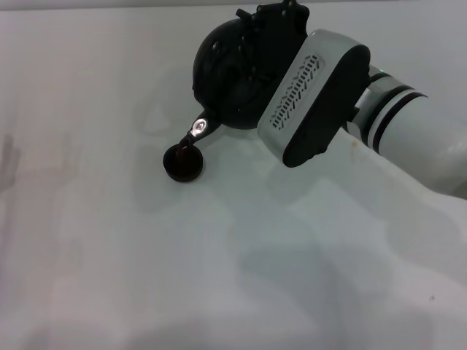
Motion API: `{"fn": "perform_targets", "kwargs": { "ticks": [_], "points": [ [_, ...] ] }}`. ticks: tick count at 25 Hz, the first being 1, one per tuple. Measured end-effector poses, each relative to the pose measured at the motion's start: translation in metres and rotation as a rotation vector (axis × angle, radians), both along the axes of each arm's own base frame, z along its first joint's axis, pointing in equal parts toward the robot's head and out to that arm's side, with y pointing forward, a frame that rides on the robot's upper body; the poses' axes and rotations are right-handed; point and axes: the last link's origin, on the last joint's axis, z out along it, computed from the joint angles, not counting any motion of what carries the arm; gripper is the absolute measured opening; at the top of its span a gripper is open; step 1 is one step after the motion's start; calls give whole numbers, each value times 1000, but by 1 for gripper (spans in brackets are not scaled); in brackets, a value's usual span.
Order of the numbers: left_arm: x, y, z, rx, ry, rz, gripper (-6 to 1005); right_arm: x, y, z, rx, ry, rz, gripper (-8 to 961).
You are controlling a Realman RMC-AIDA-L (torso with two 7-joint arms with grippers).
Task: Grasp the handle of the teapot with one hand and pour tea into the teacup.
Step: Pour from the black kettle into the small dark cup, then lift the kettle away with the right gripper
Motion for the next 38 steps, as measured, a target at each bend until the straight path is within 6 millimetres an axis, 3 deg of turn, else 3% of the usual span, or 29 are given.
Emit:
{"fn": "perform_targets", "kwargs": {
  "ticks": [38],
  "points": [
    [0,2,0,2,-1,0,803,7,0,0,20,-22,-4,112]
  ]
}}
